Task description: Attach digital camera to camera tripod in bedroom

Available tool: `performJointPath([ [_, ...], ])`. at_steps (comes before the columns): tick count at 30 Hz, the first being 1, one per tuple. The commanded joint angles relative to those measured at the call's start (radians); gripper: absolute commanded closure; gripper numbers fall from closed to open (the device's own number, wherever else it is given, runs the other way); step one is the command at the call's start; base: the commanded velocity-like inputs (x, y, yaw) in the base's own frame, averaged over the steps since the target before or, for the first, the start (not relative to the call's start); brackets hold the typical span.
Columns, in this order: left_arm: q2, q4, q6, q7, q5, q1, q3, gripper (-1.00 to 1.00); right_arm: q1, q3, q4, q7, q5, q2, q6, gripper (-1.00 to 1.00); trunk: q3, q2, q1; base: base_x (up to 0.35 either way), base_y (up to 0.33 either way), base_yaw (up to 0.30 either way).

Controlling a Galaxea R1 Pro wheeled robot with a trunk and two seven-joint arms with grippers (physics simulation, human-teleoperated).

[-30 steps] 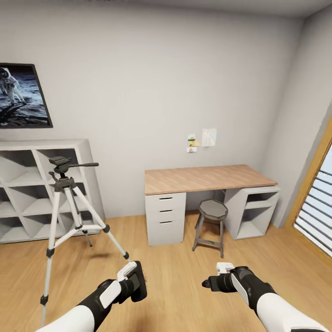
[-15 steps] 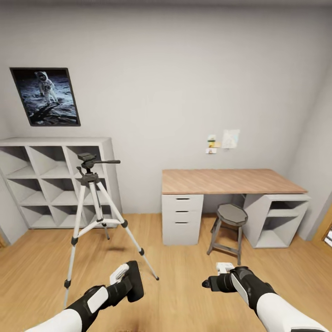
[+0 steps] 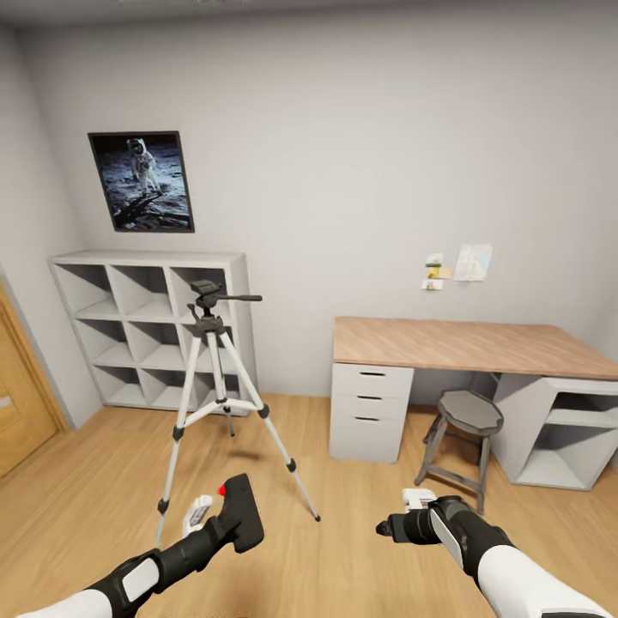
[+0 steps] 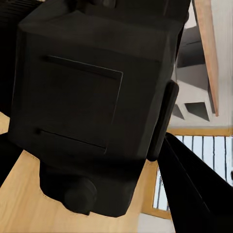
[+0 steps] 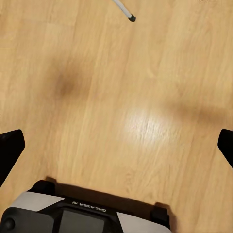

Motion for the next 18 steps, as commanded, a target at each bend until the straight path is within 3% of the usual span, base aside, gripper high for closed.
performJointPath([
  [1,0.001,0.001,0.007,-0.007,0.011,0.000,-0.006,1.00,0.000,0.001,-0.002,0.004,0.002,-0.001,0.005,-1.00,0.000,-0.001,0.000,0.000,0.000,0.271],
  [18,0.002,0.002,0.010,-0.009,0.011,0.000,-0.005,1.00,0.000,0.001,-0.001,-0.002,0.002,-0.001,0.004,-1.00,0.000,-0.001,0.000,0.000,0.000,0.271],
])
